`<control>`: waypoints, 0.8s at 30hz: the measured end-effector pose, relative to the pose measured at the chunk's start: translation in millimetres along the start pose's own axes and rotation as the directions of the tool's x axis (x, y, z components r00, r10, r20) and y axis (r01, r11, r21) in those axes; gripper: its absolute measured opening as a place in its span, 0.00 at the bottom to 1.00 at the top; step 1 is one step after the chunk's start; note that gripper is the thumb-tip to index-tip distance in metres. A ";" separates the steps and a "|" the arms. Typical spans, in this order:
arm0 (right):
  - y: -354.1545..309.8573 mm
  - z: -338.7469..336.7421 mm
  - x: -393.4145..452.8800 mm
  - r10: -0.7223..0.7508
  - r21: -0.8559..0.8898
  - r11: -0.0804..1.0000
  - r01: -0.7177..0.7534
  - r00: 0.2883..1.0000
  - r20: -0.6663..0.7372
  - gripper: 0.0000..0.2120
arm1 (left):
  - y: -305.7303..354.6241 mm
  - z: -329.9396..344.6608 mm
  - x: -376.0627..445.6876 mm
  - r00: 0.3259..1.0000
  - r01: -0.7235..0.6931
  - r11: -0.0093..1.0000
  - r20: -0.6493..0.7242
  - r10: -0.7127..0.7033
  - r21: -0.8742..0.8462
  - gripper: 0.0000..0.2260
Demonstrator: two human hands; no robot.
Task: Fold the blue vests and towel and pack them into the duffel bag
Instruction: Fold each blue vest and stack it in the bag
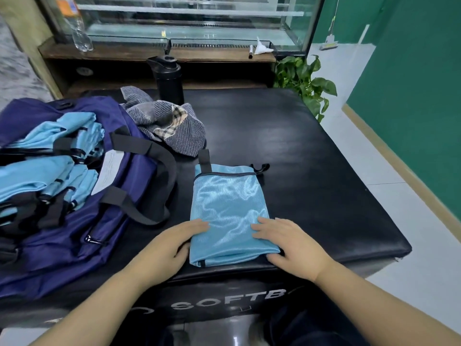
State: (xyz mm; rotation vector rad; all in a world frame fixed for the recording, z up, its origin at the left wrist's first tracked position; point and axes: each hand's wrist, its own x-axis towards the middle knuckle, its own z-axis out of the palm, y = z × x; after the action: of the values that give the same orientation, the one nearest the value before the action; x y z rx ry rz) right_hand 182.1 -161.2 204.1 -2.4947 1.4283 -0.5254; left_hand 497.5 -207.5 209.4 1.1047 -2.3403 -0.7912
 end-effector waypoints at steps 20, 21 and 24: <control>-26.4 9.3 62.1 0.574 0.392 0.786 -0.478 0.799 -0.176 0.12 | 14.5 5.3 36.3 0.840 0.301 0.776 -0.231 -0.491 -0.553 0.08; -26.6 10.1 62.7 0.568 0.389 0.793 -0.469 0.800 -0.194 0.11 | 14.1 4.8 36.6 0.833 0.305 0.764 -0.230 -0.504 -0.568 0.08; -29.7 8.9 59.8 0.584 0.477 0.758 -0.444 0.789 -0.193 0.12 | 15.3 3.5 37.1 0.814 0.315 0.747 -0.238 -0.529 -0.586 0.10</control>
State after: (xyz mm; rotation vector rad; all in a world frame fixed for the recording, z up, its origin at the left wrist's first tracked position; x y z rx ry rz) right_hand 236.9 -197.8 218.4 -1.6228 1.8163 -1.0301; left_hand 465.1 -228.0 221.9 1.4058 -1.4098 -1.1595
